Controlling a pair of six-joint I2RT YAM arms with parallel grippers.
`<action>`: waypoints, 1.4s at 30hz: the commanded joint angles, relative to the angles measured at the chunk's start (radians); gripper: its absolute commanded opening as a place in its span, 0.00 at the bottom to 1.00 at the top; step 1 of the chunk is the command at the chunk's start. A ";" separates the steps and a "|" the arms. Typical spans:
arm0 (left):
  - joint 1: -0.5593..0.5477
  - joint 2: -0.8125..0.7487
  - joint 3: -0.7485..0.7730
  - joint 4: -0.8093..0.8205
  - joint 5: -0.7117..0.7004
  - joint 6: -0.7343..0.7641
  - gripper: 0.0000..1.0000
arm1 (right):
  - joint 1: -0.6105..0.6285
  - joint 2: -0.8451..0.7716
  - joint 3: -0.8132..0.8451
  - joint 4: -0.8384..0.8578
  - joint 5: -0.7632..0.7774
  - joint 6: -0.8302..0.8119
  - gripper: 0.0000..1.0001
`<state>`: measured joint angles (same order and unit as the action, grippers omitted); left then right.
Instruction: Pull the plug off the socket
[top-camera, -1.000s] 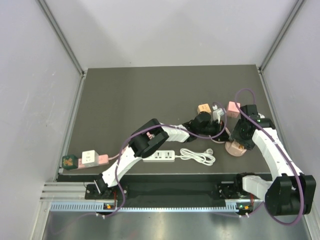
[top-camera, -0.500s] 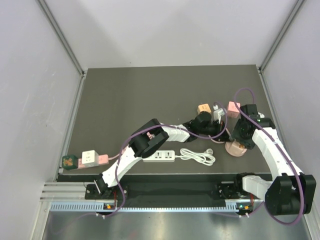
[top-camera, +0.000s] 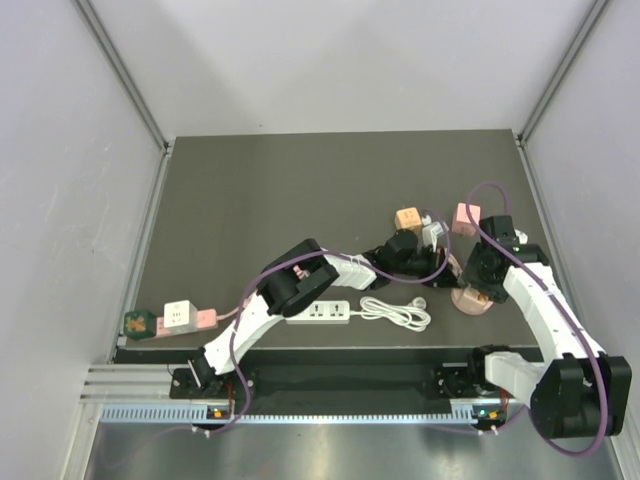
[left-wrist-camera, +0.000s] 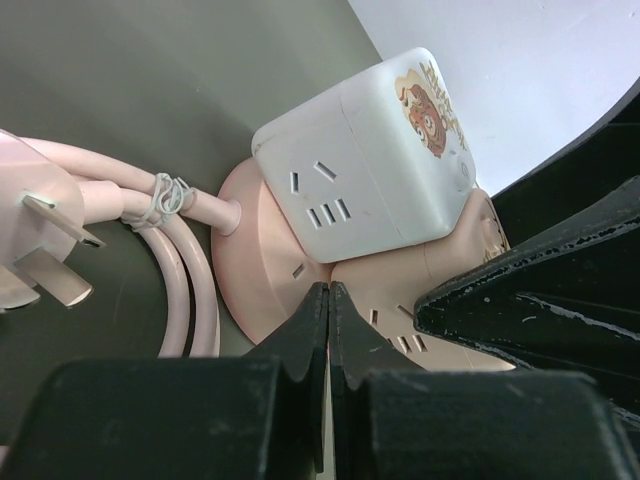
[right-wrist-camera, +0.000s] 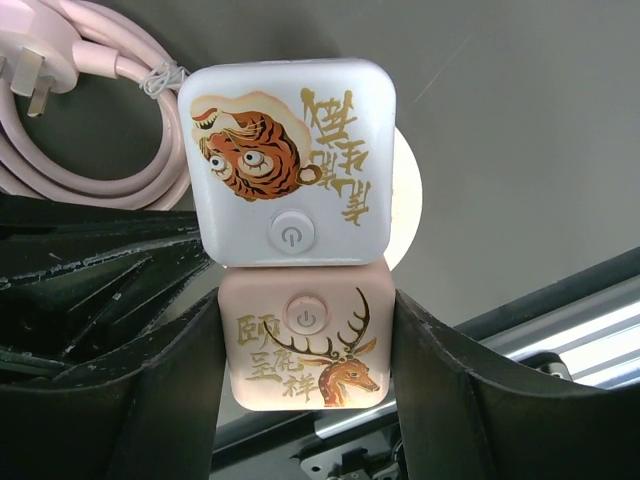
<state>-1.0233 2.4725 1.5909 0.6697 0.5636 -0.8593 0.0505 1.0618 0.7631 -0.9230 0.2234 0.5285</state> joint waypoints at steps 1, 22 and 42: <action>-0.058 0.043 -0.043 -0.168 0.032 0.041 0.00 | 0.014 -0.051 0.036 0.207 -0.001 0.063 0.00; -0.087 0.036 0.015 -0.292 -0.033 0.125 0.00 | 0.012 -0.033 0.246 0.035 -0.044 0.071 0.00; -0.020 -0.435 -0.385 0.111 0.013 0.319 0.00 | 0.012 -0.163 0.306 0.117 0.027 -0.030 0.00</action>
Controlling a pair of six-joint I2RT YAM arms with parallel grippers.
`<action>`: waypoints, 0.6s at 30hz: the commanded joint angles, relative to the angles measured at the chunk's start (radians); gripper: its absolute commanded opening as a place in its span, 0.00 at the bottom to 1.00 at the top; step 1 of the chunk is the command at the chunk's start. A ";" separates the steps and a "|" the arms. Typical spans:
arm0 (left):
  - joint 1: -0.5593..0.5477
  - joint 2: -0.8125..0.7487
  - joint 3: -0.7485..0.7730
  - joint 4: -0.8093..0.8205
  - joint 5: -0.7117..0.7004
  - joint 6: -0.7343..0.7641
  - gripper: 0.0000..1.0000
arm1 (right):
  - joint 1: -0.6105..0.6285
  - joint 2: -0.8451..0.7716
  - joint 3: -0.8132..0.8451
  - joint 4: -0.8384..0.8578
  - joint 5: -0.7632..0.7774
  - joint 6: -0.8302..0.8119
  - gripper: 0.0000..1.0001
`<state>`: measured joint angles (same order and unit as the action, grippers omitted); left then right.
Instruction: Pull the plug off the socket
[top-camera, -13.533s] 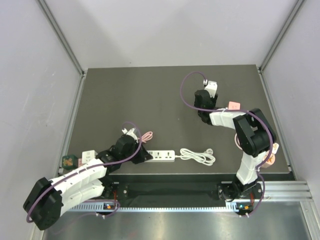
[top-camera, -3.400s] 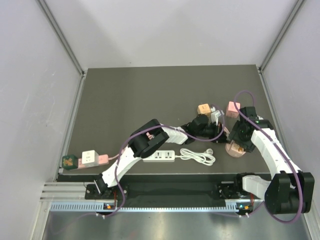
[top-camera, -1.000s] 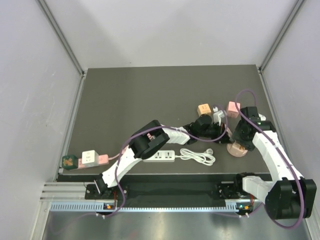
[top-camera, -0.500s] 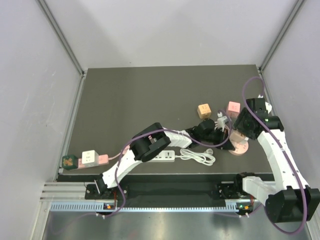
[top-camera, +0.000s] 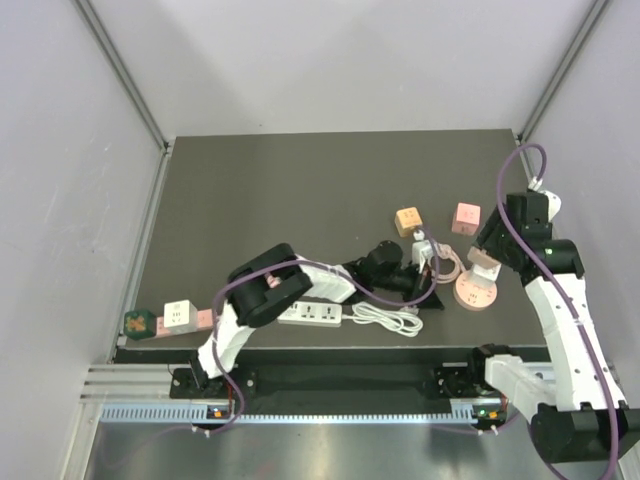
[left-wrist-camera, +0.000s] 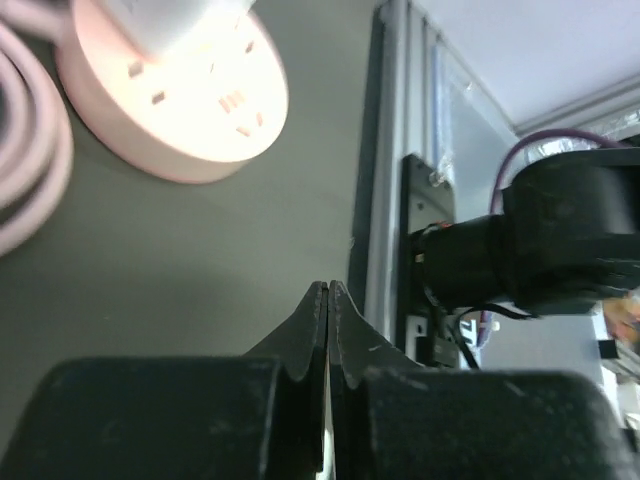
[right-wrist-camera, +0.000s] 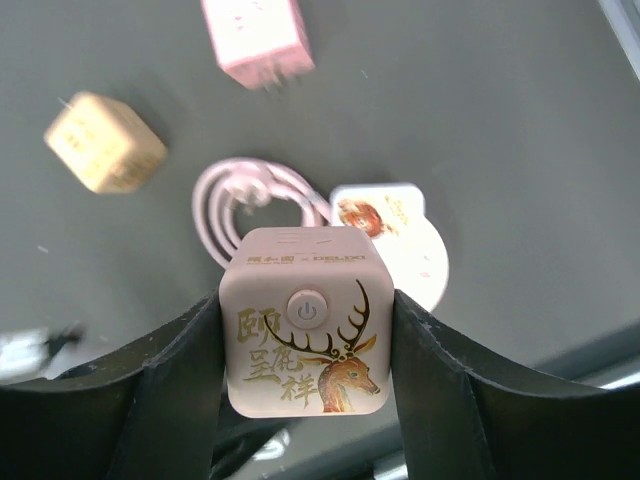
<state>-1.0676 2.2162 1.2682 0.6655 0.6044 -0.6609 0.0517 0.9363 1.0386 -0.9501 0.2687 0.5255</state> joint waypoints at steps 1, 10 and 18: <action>0.032 -0.208 -0.100 0.111 -0.046 0.136 0.00 | 0.011 -0.042 0.000 0.175 -0.034 -0.022 0.00; 0.173 -0.533 -0.392 0.141 -0.270 0.256 0.00 | 0.223 0.047 -0.198 0.648 -0.048 0.019 0.00; 0.273 -0.684 -0.612 0.235 -0.660 0.261 0.00 | 0.487 0.219 -0.299 1.129 0.112 -0.047 0.00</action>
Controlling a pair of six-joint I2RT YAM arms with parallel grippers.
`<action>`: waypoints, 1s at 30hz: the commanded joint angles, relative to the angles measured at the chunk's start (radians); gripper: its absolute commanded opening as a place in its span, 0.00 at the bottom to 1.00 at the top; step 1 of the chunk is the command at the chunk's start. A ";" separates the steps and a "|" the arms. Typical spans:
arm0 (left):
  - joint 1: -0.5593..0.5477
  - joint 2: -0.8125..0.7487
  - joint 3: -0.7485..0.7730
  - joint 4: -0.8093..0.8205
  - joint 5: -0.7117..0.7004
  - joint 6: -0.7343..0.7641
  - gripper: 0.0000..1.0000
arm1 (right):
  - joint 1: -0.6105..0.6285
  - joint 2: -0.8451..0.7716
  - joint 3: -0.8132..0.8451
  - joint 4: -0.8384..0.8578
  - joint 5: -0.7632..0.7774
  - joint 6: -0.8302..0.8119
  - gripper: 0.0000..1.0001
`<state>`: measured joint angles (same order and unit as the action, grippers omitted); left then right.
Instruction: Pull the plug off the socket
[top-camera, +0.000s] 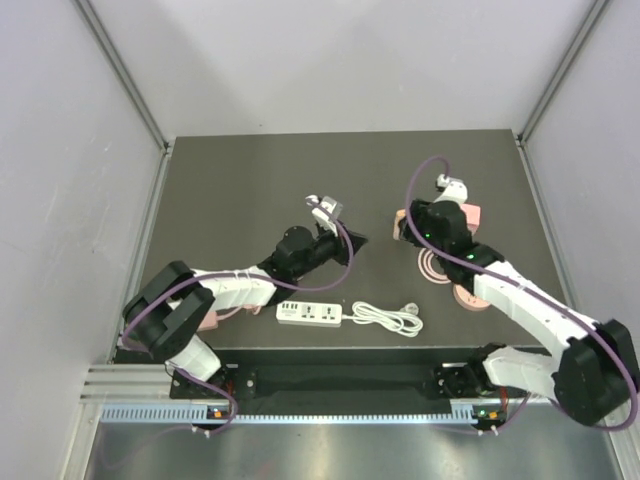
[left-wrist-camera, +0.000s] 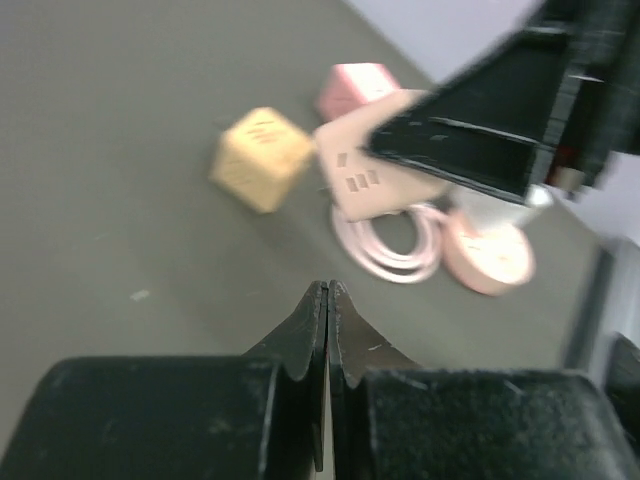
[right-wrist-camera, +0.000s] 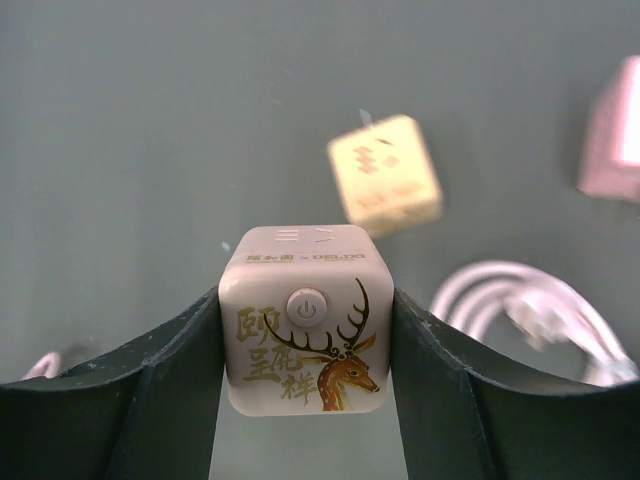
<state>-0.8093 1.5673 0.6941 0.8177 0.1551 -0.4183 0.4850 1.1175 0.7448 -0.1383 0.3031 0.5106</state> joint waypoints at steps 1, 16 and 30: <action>0.025 -0.042 -0.065 0.084 -0.251 0.012 0.00 | 0.066 0.092 -0.012 0.350 0.088 -0.041 0.00; 0.084 -0.036 -0.119 0.092 -0.359 -0.039 0.00 | 0.119 0.521 0.122 0.677 0.160 -0.174 0.03; 0.102 -0.047 -0.145 0.120 -0.354 -0.062 0.00 | 0.127 0.674 0.208 0.575 0.186 -0.187 0.25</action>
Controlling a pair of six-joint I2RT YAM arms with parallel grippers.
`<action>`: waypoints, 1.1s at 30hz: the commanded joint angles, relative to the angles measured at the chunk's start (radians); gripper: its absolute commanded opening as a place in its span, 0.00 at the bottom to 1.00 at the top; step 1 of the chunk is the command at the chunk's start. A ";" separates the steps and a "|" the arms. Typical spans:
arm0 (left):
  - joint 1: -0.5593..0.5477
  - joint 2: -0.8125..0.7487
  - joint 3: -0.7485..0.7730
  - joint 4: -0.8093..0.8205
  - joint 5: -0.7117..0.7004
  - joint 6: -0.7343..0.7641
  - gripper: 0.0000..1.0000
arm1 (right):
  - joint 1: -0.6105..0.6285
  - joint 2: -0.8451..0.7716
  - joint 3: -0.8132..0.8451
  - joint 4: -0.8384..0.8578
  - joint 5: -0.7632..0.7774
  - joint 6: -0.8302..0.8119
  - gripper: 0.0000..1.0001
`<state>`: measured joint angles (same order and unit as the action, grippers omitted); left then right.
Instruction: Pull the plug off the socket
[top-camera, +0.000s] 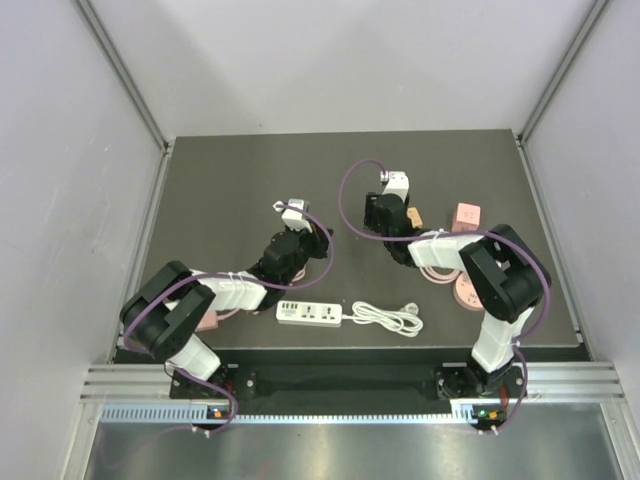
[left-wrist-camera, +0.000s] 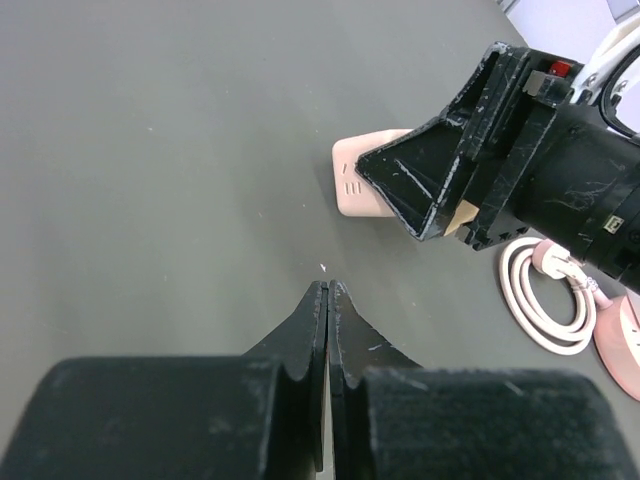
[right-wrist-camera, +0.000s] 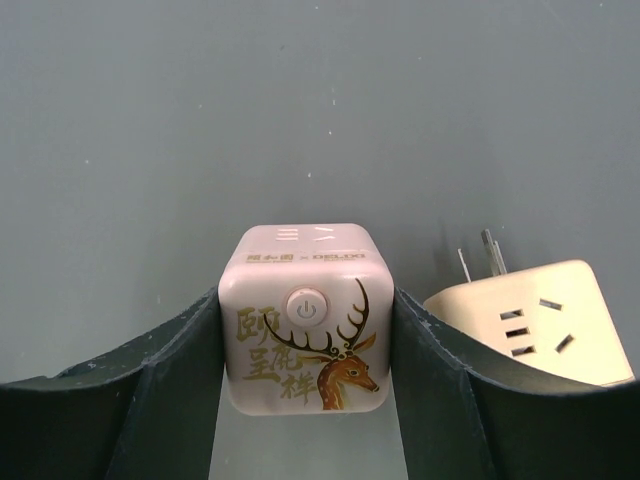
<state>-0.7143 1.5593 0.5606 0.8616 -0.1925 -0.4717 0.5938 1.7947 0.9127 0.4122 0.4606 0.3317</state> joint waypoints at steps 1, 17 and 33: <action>0.007 -0.039 -0.011 0.077 -0.005 -0.011 0.00 | 0.018 -0.003 0.038 0.016 0.032 -0.008 0.27; 0.012 -0.039 -0.016 0.083 0.015 -0.018 0.00 | 0.034 -0.086 0.029 -0.162 0.012 0.026 0.87; 0.007 0.132 0.137 0.119 0.459 -0.060 0.00 | 0.009 -0.334 0.258 -0.833 0.111 0.173 0.91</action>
<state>-0.7017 1.6192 0.6113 0.8997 0.0479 -0.4980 0.6132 1.5387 1.1229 -0.1745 0.5049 0.4297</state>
